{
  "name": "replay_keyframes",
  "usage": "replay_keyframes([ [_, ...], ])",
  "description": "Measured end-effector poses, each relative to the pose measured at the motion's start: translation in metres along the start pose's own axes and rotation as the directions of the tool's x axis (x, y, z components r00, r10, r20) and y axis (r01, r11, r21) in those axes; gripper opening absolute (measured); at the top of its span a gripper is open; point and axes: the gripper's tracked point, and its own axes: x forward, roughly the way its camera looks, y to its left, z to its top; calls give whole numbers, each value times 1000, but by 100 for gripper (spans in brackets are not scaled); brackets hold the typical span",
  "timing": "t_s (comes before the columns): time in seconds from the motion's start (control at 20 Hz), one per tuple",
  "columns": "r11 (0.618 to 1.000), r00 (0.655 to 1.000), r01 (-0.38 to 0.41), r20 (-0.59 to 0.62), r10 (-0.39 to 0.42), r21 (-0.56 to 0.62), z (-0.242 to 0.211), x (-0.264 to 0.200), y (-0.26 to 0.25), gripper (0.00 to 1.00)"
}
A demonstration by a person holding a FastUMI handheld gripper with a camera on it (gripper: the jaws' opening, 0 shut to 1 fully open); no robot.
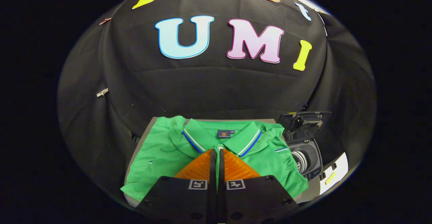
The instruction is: Put the clothes into the washing machine and then close the washing machine lid.
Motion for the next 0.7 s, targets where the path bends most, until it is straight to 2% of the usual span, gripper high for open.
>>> replay_keyframes([
  [0.15, 999, 1000, 8, -20, -9, -46, -9, 12, 0, 6],
  [0.2, 999, 999, 27, -34, -29, -44, -14, 10, -3, 9],
  [0.4, 1000, 998, 6, -70, -7, -7, -23, 19, -5, 97],
  [0.45, 1000, 996, -22, -81, 22, 5, -23, 23, -1, 96],
  [0.7, 999, 983, -36, -177, 42, 36, -39, 40, -4, 97],
])
